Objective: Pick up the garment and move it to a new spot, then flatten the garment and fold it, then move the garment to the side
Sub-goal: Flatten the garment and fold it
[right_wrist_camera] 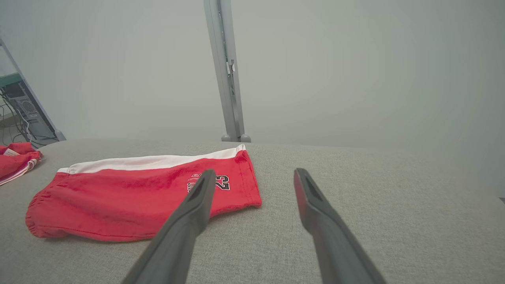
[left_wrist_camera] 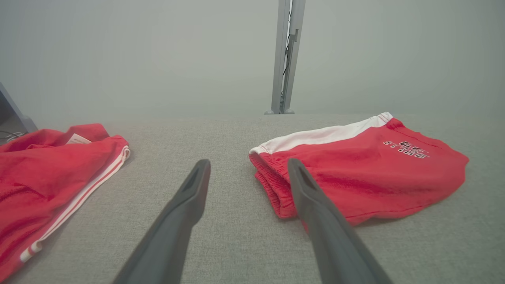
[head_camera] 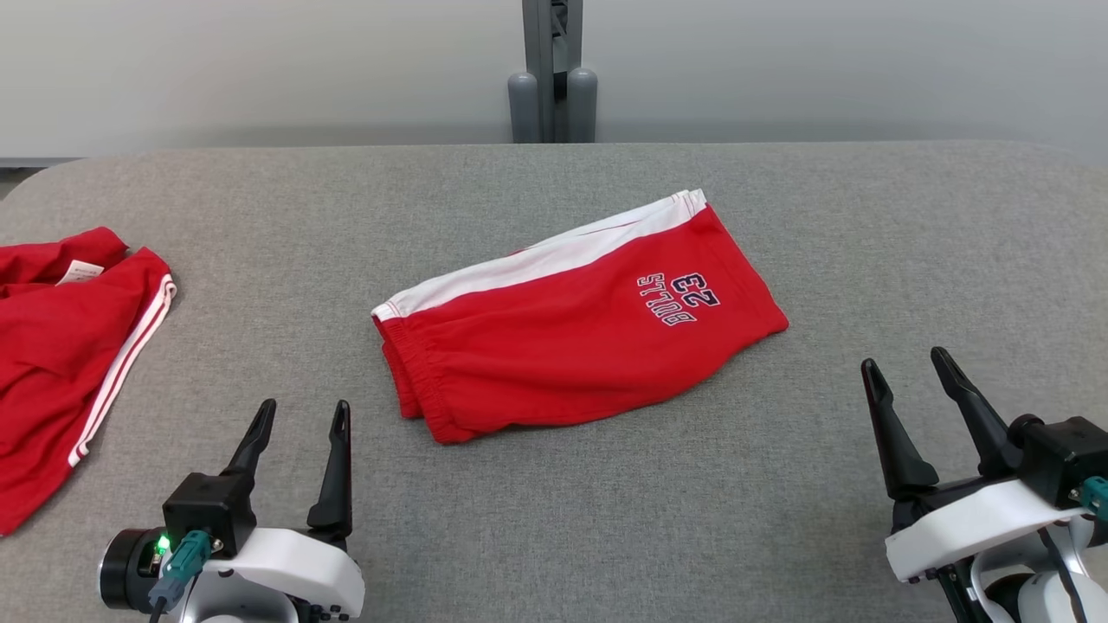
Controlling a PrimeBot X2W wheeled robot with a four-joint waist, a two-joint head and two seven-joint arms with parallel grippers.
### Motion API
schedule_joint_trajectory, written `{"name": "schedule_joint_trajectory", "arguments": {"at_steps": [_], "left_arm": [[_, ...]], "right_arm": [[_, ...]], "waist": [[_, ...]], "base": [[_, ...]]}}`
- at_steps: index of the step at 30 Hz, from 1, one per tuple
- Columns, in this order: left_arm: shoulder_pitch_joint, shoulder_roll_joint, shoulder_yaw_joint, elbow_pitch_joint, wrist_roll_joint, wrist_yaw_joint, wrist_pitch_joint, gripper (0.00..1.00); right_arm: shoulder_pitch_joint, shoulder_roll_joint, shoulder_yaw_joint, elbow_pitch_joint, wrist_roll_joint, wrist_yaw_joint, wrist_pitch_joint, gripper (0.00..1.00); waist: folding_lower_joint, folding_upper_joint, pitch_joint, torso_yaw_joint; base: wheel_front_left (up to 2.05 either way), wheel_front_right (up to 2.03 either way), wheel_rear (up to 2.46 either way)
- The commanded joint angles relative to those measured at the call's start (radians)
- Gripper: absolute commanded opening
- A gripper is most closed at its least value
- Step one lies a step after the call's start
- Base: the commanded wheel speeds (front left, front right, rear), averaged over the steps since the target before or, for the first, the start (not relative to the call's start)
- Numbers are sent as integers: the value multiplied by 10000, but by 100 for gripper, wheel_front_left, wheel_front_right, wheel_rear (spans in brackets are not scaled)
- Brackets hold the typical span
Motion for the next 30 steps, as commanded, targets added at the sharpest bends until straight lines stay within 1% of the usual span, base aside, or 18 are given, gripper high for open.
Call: {"name": "schedule_joint_trajectory", "arguments": {"at_steps": [1,5,10,14,15,19,22,26,30], "left_arm": [[-152,12,-7,-34,3,30,38,100],[-266,-35,-39,-42,17,-3,-2,100],[-661,-121,-164,-125,135,-133,-60,100],[-1114,-261,-268,-128,194,-306,-170,100],[-1114,-261,-268,-128,194,-306,-170,100],[-1663,-488,-316,-23,252,-476,-317,100],[-2044,-650,-291,124,250,-635,-471,100],[-2415,-873,-349,369,289,-824,-636,100],[-2620,-1085,-398,632,331,-978,-725,100]], "right_arm": [[1,-23,-17,-84,-25,20,22,100],[-303,-125,-8,46,53,20,110,100],[-1116,-278,-2,709,221,20,142,100],[-2177,-554,27,1932,275,19,167,100],[-2177,-554,27,1932,275,19,167,100],[-3299,-798,237,3195,242,20,-7,100],[-4168,-911,439,4174,238,14,-222,100],[-5049,-1020,595,5481,216,13,-526,100],[-5464,-1045,605,6621,222,13,-814,100]], "waist": [[0,0,20,27],[0,0,111,162],[0,0,542,642],[0,0,1164,1197],[0,0,1164,1197],[0,0,1929,1803],[0,0,2442,2124],[0,0,2859,2412],[0,0,3002,2535]], "base": [[0,0,0],[0,0,0],[0,0,0],[0,0,0],[0,0,0],[0,0,0],[0,0,0],[0,0,0],[0,0,0]]}}
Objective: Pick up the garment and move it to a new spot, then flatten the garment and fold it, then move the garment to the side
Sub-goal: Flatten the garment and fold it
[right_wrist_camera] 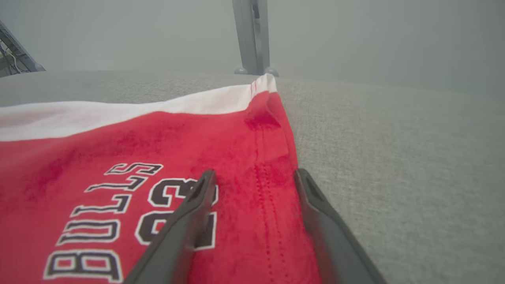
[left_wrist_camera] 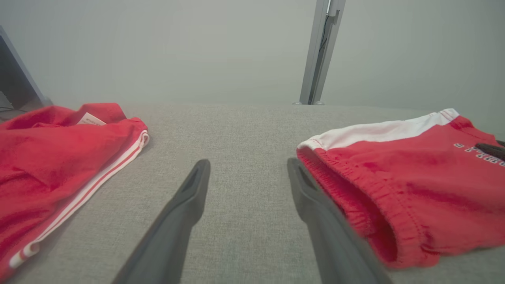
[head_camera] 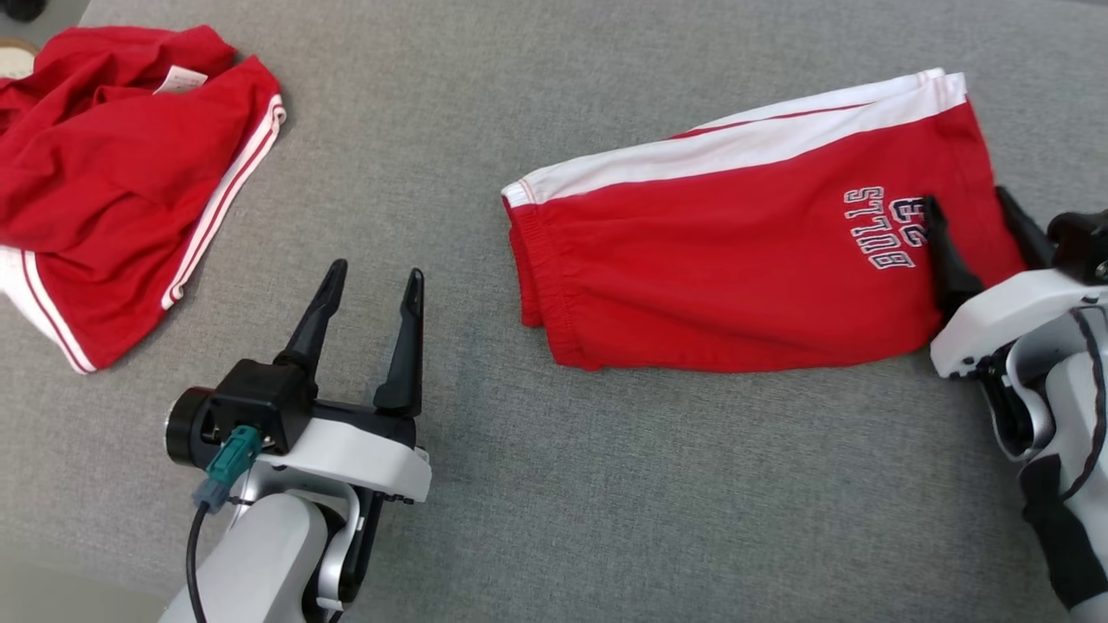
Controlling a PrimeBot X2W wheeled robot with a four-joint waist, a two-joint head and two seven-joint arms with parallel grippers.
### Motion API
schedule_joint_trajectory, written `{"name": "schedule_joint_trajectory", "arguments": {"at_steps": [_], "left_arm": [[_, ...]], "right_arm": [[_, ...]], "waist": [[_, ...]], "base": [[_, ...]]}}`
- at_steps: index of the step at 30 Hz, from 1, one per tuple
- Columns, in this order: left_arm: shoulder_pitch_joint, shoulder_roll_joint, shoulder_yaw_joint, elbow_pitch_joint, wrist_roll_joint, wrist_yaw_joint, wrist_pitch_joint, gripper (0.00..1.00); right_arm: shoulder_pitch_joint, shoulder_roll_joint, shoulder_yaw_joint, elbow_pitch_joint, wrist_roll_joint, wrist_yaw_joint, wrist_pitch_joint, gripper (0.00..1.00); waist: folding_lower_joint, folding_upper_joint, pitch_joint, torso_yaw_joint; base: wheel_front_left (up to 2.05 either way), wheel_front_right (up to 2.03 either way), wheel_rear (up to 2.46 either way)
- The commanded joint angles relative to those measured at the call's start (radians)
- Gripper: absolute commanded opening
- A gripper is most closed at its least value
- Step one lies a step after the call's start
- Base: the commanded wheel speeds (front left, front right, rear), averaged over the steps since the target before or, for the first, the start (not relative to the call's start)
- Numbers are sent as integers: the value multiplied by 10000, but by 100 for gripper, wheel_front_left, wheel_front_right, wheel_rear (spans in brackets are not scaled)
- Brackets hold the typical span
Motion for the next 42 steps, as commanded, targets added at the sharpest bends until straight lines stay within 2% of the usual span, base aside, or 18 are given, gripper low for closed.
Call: {"name": "schedule_joint_trajectory", "arguments": {"at_steps": [1,6,9,10,11,12,13,19,24,34,42], "left_arm": [[-215,-65,-1,75,91,-62,-68,100],[-270,-181,33,289,115,-190,-135,100],[-314,-198,36,356,115,-247,-161,100],[-327,-206,27,376,130,-274,-155,100],[-345,-213,18,396,139,-289,-155,100],[-358,-221,20,415,140,-288,-162,100],[-351,-209,35,445,139,-288,-167,100],[-159,-180,58,589,83,-333,-181,100],[82,-73,26,634,38,-285,-153,100],[506,250,-24,346,3,-106,150,100],[680,444,-85,38,6,23,436,100]], "right_arm": [[-1,-37,40,392,18,3,-154,100],[40,123,-90,1332,103,0,-433,100],[136,300,241,1706,272,2,-227,100],[170,389,431,1767,365,3,-161,86],[195,435,636,1818,459,6,-20,43],[227,484,826,1856,588,9,64,5],[236,540,1007,1801,738,14,72,0],[510,471,1469,1363,1545,14,-232,0],[1486,310,1265,598,2147,2,-780,0],[3037,447,338,-718,2239,2,-1094,0],[3417,700,-8,-1172,2063,2,-876,0]], "waist": [[0,0,188,166],[0,0,176,53],[0,0,132,-50],[0,0,118,-76],[0,0,104,-101],[0,0,81,-132],[0,0,49,-169],[0,0,-312,-422],[0,0,-852,-764],[0,0,-1457,-1467],[0,0,-1730,-1715]], "base": [[0,0,0],[0,0,0],[0,0,0],[0,0,0],[0,0,0],[0,0,0],[0,0,0],[0,0,0],[0,0,0],[0,0,0],[0,0,0]]}}
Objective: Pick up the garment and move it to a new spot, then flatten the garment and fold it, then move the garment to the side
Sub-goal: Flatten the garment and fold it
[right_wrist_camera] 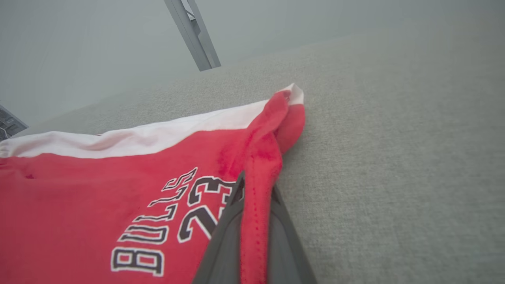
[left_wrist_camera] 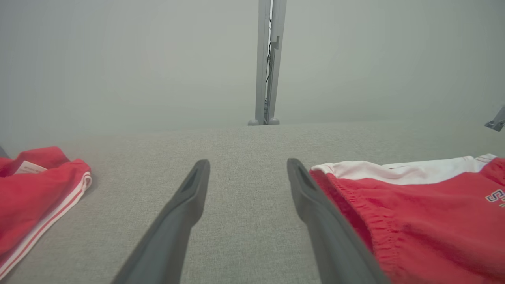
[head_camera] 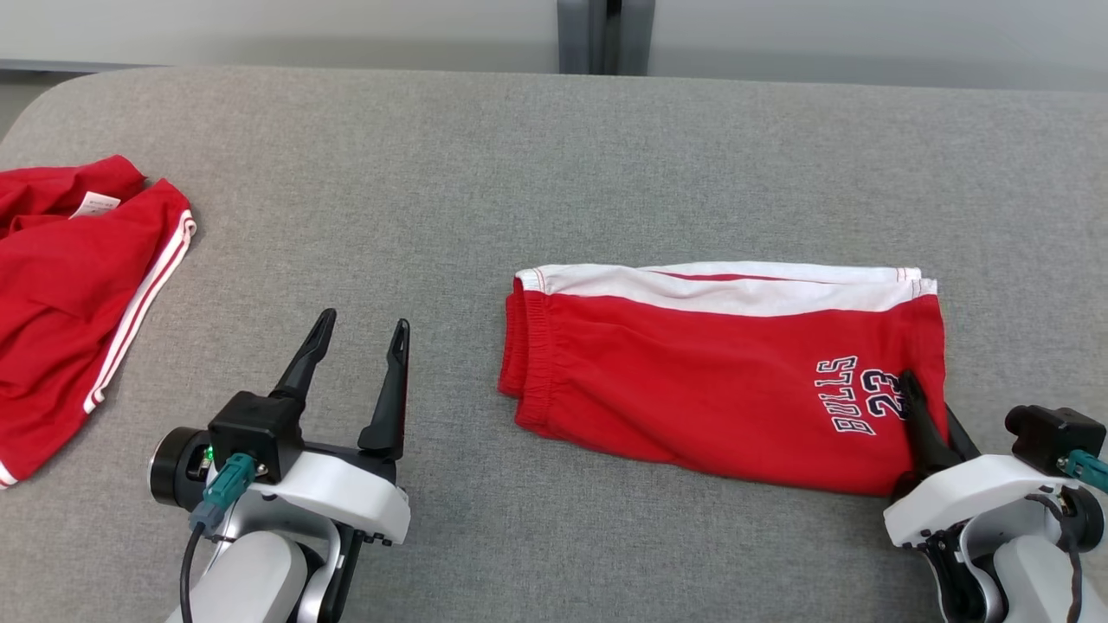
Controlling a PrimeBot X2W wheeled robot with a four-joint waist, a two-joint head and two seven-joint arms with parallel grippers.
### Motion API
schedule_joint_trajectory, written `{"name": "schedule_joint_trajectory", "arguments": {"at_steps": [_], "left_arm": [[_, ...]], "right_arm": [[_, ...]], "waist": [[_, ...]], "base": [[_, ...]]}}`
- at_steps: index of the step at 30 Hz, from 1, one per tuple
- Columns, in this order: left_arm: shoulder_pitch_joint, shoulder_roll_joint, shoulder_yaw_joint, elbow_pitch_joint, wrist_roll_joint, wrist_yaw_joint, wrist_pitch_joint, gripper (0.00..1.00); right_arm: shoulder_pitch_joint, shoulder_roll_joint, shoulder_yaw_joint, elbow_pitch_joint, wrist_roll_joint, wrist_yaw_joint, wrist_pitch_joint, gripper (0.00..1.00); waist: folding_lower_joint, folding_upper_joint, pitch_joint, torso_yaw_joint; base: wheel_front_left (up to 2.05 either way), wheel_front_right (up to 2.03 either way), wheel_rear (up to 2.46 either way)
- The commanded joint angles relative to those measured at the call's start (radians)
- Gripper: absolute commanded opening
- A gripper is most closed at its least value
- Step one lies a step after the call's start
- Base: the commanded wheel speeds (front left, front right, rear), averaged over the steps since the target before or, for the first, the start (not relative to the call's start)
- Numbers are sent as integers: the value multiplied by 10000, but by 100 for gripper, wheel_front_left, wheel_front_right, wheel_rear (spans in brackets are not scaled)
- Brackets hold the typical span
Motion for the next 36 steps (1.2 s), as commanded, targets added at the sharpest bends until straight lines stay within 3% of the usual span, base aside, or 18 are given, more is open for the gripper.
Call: {"name": "schedule_joint_trajectory", "arguments": {"at_steps": [1,6,16,29,31,32,33,36], "left_arm": [[40,38,-11,-43,-48,53,18,100],[81,89,-36,-187,-59,109,106,100],[-70,6,-166,-250,-58,97,100,100],[-323,-224,-406,8,-89,-73,7,100],[-341,-246,-419,45,-83,-73,-21,100],[-341,-246,-419,45,-83,-73,-21,100],[-345,-246,-420,61,-89,-68,-23,100],[-367,-263,-434,87,-100,-57,-52,100]], "right_arm": [[30,12,-25,-111,-93,1,-7,0],[-263,242,377,-934,-484,1,50,0],[-1034,923,3098,-3000,-412,1,500,0],[-2651,1048,5380,-703,1432,1,-16,0],[-2835,1053,5681,-457,1680,3,-180,62],[-2835,1053,5681,-457,1680,3,-180,62],[-2879,1049,5837,-372,1796,3,-226,100],[-3044,1050,6302,-257,2132,1,-355,100]], "waist": [[0,0,-33,-13],[0,0,-96,-19],[0,0,19,209],[0,0,239,732],[0,0,250,753],[0,0,250,753],[0,0,255,752],[0,0,266,730]], "base": [[0,0,0],[0,0,0],[0,0,0],[0,0,0],[0,0,0],[0,0,0],[0,0,0],[0,0,0]]}}
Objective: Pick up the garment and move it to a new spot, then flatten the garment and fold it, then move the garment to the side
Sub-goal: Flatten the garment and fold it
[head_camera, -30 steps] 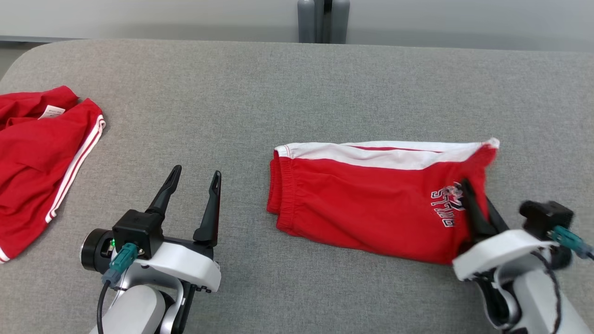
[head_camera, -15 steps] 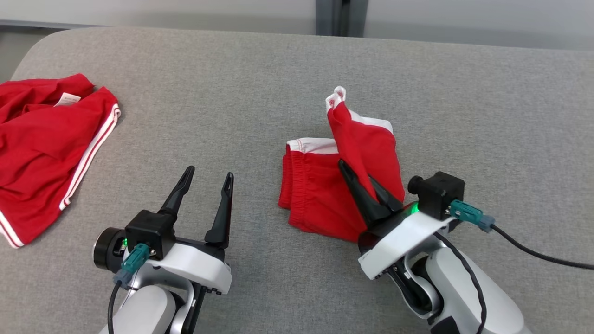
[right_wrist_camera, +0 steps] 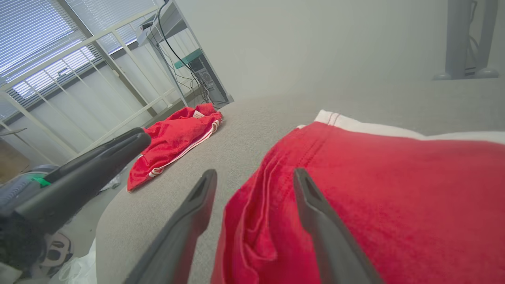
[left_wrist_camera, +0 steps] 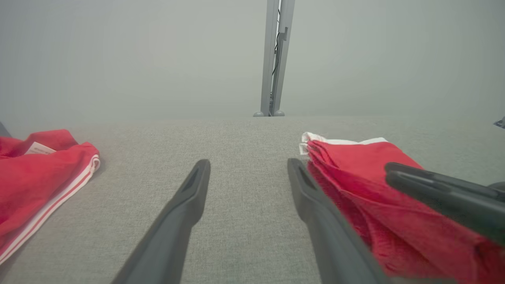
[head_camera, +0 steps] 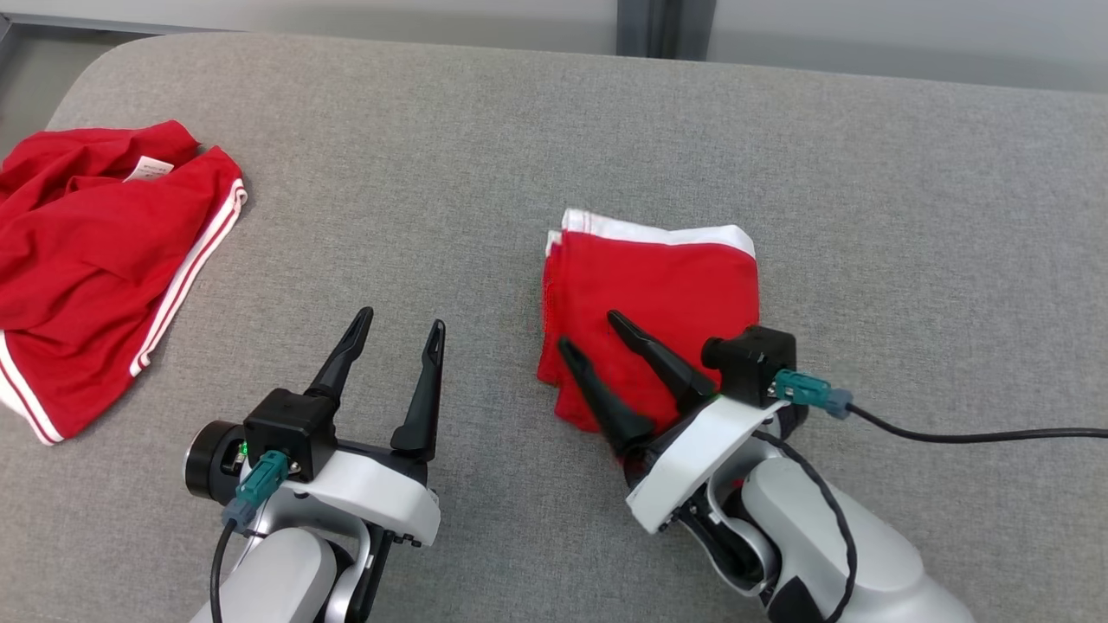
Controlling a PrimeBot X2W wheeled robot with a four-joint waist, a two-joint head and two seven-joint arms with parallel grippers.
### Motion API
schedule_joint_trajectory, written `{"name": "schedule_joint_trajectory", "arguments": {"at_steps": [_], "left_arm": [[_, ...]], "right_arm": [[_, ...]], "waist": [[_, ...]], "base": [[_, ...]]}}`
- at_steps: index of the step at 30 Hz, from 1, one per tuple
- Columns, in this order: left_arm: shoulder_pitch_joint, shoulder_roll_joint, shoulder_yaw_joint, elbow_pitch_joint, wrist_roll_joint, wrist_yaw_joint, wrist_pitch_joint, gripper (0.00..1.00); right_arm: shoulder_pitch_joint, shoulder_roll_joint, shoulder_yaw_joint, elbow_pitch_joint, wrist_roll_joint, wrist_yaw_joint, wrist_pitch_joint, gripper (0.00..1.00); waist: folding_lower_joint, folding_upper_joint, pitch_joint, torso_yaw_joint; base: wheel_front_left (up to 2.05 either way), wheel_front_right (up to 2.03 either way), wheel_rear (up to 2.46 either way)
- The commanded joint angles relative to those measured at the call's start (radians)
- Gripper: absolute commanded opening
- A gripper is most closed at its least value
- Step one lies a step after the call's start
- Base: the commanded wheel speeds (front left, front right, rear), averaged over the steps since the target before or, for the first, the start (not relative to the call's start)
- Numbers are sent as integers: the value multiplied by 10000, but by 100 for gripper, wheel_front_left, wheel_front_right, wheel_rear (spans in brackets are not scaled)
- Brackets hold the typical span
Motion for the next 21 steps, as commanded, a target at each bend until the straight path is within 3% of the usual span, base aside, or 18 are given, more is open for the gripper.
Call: {"name": "schedule_joint_trajectory", "arguments": {"at_steps": [1,6,9,12,21], "left_arm": [[-145,22,9,31,-30,-9,-70,100],[-176,-16,-27,85,-49,-19,-114,100],[-119,-12,-15,120,-80,6,-129,100],[1,29,26,138,-132,62,-147,100],[233,319,234,24,-105,343,-124,100]], "right_arm": [[-114,-44,187,-7,180,3,-100,100],[-179,-43,973,-188,490,3,-182,100],[-160,-43,945,-378,344,3,-240,100],[46,-52,287,-805,50,3,-247,100],[1384,-349,-2940,-1774,-2041,3,-246,100]], "waist": [[0,-1,2,-21],[0,-1,-34,-97],[0,-1,-112,-171],[0,-1,-249,-292],[0,-1,-697,-738]], "base": [[0,0,0],[0,0,0],[0,0,0],[0,0,0],[0,0,0]]}}
